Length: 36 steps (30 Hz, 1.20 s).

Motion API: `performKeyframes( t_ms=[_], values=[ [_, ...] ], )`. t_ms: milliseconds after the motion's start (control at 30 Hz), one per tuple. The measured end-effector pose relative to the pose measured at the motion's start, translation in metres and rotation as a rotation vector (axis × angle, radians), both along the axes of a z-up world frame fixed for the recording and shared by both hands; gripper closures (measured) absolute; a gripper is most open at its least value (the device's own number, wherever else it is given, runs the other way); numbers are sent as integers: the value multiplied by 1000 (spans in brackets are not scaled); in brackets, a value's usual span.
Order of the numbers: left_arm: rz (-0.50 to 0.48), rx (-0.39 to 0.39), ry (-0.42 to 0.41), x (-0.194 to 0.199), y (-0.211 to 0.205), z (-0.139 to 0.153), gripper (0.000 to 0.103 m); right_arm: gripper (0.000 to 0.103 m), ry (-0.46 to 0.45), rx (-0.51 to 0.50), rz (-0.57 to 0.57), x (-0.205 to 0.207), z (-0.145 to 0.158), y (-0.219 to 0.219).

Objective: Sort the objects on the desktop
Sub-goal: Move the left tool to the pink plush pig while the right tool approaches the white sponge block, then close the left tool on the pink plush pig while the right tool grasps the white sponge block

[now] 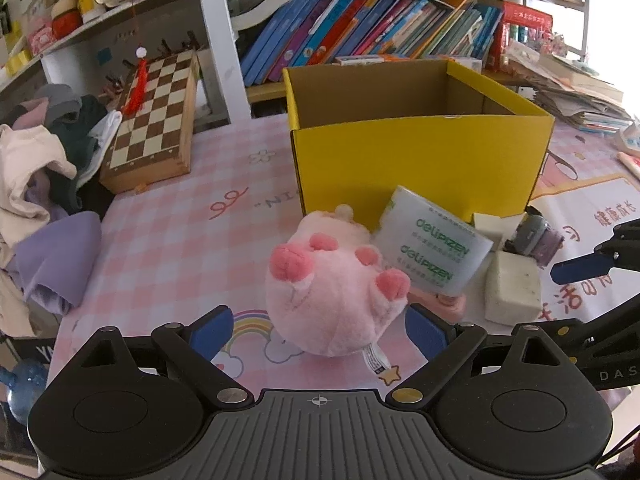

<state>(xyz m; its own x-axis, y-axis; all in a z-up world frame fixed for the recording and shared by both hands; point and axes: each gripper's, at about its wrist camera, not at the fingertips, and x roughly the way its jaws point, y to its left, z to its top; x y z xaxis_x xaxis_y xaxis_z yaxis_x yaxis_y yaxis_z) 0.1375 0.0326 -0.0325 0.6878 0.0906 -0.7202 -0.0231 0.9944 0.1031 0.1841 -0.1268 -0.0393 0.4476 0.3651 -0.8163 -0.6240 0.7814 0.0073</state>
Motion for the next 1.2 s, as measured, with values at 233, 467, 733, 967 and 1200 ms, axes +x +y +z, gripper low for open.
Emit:
performKeyframes(
  t_ms=[233,467,733,967,1200],
  values=[
    [-5,0,27,13,-1,-9,9,40,22,-6,8,14,-4,3],
    [-25,22,50,22,-6,-15,19,42,51,-2,18,24,-10,6],
    [-28,18,46,23,-6,-16,35,60,46,5,21,25,-9,1],
    [-30,-13,32,14,-2,-6,43,67,40,13,31,17,-3,-3],
    [-5,-22,-1,0,4,5,44,69,21,21,36,1,6,-8]
  ],
)
